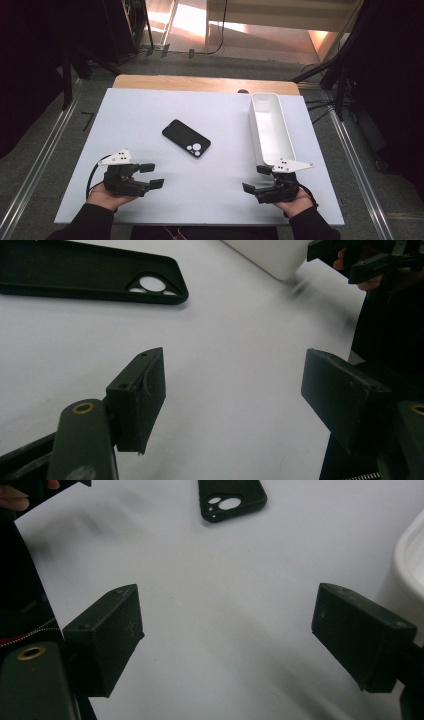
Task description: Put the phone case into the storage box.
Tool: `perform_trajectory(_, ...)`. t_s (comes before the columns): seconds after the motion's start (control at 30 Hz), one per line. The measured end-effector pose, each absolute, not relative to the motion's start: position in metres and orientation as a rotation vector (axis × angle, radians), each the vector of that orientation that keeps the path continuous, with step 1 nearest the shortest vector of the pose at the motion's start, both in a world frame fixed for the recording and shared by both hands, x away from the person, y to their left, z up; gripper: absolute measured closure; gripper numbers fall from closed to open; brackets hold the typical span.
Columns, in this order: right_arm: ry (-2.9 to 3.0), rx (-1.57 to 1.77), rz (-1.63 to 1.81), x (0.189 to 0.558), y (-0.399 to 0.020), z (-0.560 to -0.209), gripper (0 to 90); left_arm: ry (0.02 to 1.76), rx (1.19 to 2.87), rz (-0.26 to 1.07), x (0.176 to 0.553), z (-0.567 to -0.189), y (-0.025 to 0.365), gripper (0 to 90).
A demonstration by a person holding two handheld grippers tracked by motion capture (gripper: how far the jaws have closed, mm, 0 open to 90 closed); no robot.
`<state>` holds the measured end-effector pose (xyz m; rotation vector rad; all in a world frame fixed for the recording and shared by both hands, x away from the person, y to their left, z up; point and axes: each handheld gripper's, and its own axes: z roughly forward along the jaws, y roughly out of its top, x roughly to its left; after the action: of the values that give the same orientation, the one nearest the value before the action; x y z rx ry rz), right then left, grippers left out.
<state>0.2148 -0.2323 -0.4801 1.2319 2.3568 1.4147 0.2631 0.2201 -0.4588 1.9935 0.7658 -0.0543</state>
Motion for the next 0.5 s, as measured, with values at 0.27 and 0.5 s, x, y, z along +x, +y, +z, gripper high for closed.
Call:
perform_trajectory(0.27,2.341,1.234,1.411,0.2137,-0.2329,-0.4796,11.4,0.76,2.009,-0.062,0.2635,-0.459,0.2187,25.8)
perform_trajectory(0.5,2.346,1.231,1.415,0.2138,-0.2312,-0.4791,11.4,0.756,2.022,-0.089,0.264,-0.4594,0.2165,25.9)
